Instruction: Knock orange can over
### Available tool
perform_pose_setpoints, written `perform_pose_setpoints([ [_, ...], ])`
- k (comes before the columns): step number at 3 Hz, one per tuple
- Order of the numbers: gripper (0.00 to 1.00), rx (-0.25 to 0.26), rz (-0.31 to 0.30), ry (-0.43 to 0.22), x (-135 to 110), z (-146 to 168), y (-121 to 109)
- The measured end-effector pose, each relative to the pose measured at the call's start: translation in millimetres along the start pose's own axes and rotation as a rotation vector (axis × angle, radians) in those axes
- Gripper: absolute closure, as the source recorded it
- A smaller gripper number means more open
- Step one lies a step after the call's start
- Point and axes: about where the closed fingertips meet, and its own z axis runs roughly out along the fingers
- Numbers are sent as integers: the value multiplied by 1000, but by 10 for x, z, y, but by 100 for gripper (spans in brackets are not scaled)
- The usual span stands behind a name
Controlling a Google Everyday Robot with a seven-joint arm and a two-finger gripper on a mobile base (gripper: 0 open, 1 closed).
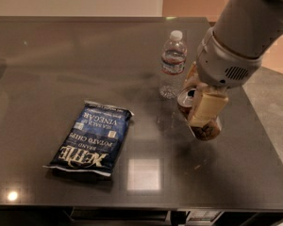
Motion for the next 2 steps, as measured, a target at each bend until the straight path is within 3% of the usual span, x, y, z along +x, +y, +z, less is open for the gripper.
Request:
perform_pose_setpoints([
  [2, 100, -4, -114, 233, 1, 166, 35],
])
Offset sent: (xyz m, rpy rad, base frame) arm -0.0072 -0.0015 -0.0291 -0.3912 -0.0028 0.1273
